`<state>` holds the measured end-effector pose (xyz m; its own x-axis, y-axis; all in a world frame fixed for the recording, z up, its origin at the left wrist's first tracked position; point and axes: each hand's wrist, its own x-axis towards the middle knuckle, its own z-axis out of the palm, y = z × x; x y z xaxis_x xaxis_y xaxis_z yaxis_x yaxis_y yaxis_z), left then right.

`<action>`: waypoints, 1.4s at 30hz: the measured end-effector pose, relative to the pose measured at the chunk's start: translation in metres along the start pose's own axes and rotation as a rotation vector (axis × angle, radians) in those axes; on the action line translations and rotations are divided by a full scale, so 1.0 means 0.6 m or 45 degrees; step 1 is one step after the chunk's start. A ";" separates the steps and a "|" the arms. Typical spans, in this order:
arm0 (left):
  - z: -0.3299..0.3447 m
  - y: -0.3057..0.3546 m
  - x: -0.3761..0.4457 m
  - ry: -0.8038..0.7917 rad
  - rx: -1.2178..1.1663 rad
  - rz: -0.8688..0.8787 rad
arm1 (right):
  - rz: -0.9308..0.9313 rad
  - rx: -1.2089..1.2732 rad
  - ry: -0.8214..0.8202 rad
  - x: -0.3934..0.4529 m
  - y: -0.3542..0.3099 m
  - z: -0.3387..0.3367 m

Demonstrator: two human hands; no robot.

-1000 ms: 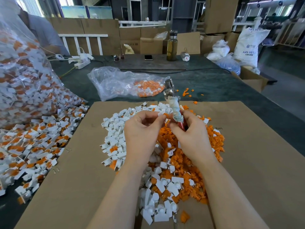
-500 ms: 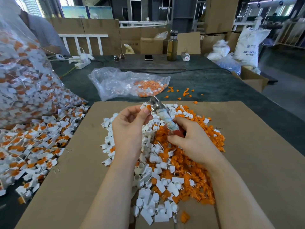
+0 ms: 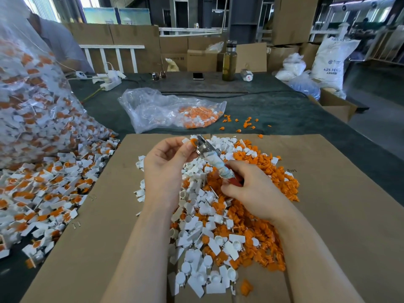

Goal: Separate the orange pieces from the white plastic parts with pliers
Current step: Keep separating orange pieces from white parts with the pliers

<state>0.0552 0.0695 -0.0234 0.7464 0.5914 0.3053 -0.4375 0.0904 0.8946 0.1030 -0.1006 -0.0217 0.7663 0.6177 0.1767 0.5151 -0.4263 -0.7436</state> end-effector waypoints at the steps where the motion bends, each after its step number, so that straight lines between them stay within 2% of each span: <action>1: 0.000 0.000 0.000 -0.003 -0.004 -0.002 | 0.001 -0.005 0.003 0.000 0.001 0.001; 11: 0.001 -0.001 0.000 -0.029 -0.034 -0.031 | -0.002 0.046 0.006 0.002 0.004 0.004; 21: 0.005 0.000 -0.002 -0.008 -0.093 -0.051 | -0.011 -0.119 0.054 0.002 0.002 0.009; 28: 0.006 -0.001 -0.002 0.021 -0.086 -0.066 | 0.003 -0.124 0.080 0.000 -0.008 0.014; 34: -0.002 0.008 0.001 0.019 -0.127 -0.195 | -0.020 -0.218 0.114 0.001 -0.001 0.020; 37: -0.023 0.017 0.009 0.242 -0.282 -0.342 | -0.009 -0.274 0.192 0.003 0.002 0.022; 42: -0.082 0.024 0.027 0.893 -0.664 -0.576 | 0.086 -0.312 0.380 0.006 0.016 0.015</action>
<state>0.0364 0.1198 -0.0214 0.5050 0.7401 -0.4440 -0.4762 0.6680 0.5719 0.1075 -0.0965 -0.0340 0.8611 0.3786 0.3395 0.5084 -0.6270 -0.5903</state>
